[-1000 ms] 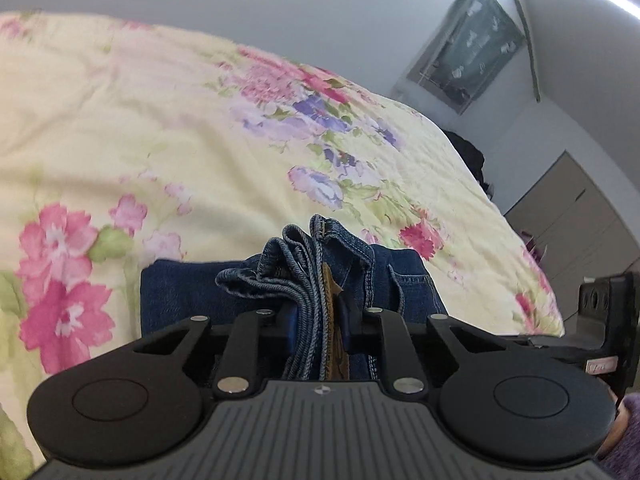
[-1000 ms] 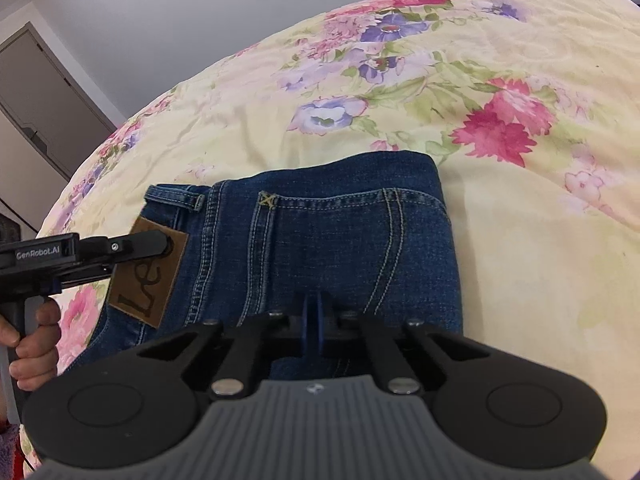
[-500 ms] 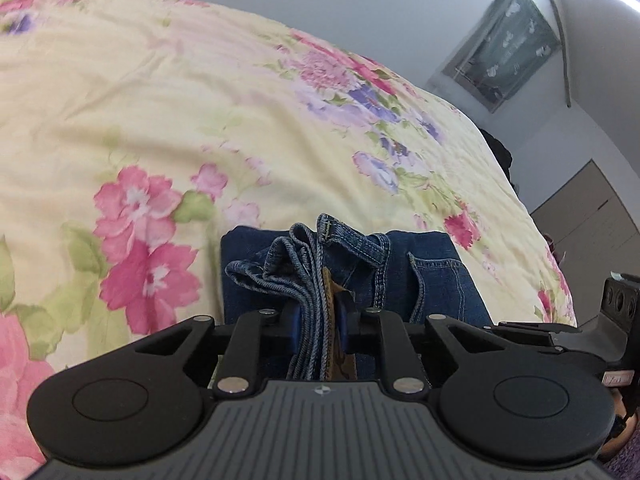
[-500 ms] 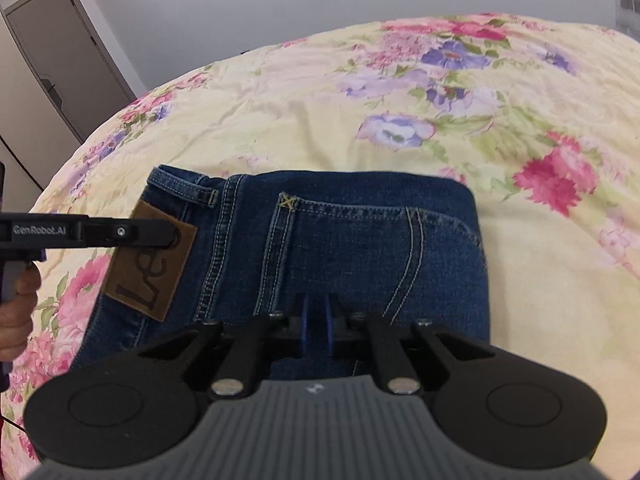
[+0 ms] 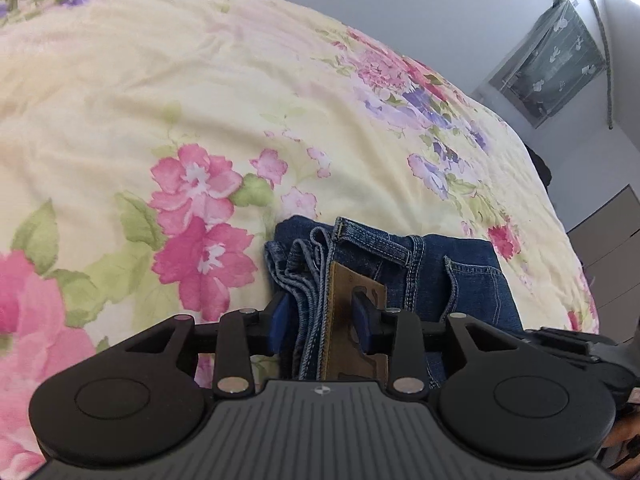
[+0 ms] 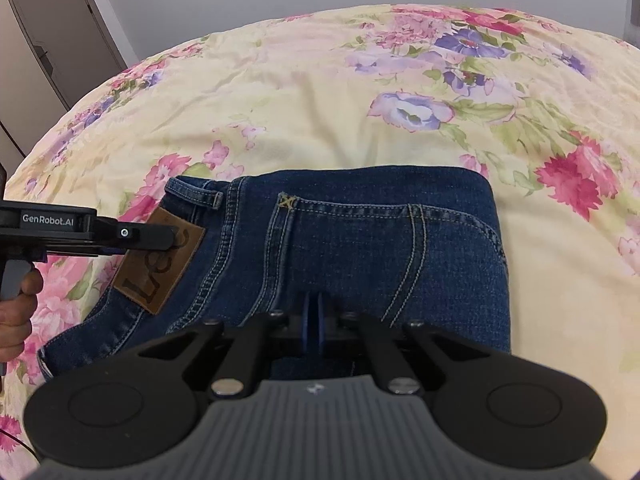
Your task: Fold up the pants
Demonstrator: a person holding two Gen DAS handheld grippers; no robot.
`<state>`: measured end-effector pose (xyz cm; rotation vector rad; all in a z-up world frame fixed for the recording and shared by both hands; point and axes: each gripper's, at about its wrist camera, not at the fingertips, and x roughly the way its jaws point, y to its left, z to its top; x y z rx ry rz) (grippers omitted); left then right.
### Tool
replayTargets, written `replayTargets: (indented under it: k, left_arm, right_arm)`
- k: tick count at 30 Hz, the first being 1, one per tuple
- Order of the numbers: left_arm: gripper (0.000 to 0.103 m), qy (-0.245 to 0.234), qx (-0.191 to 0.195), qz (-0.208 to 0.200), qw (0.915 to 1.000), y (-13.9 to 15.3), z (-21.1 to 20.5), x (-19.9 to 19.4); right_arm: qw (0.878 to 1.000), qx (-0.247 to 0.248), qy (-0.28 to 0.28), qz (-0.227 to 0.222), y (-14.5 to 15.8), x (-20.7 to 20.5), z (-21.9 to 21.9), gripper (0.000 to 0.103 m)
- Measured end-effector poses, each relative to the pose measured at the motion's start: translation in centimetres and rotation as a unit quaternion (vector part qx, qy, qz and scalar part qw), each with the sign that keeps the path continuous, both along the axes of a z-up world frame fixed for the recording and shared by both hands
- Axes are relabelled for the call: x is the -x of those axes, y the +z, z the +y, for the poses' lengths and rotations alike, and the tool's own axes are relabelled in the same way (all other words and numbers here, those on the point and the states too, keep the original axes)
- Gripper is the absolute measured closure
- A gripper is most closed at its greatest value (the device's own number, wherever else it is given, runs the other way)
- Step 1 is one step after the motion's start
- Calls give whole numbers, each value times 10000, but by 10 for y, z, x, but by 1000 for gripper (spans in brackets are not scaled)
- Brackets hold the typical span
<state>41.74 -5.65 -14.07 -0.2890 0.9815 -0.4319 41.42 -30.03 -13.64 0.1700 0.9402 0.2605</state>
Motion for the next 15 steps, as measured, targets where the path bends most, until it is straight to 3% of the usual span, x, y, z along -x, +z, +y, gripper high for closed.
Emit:
replayTargets:
  k: [3,6,9,15]
  left_arm:
    - [63,-14,-167,-458,9988,20,-2,8]
    - [67,-83,-34,-676,9977,29,-16,8]
    - [86,79,-97,-594,9982,17,-33,1]
    - [97,304,-242,-379,9985,-19,-36,-18]
  right_arm:
    - [9988,178,-188,-420,24,9,-14,99]
    - [9964,362,-554,-534,36,2,-36,99]
    - [9950,224,-840,-492,33,-13,-55,100]
    - [9949,301,-902,-326,0,-45,-54,103]
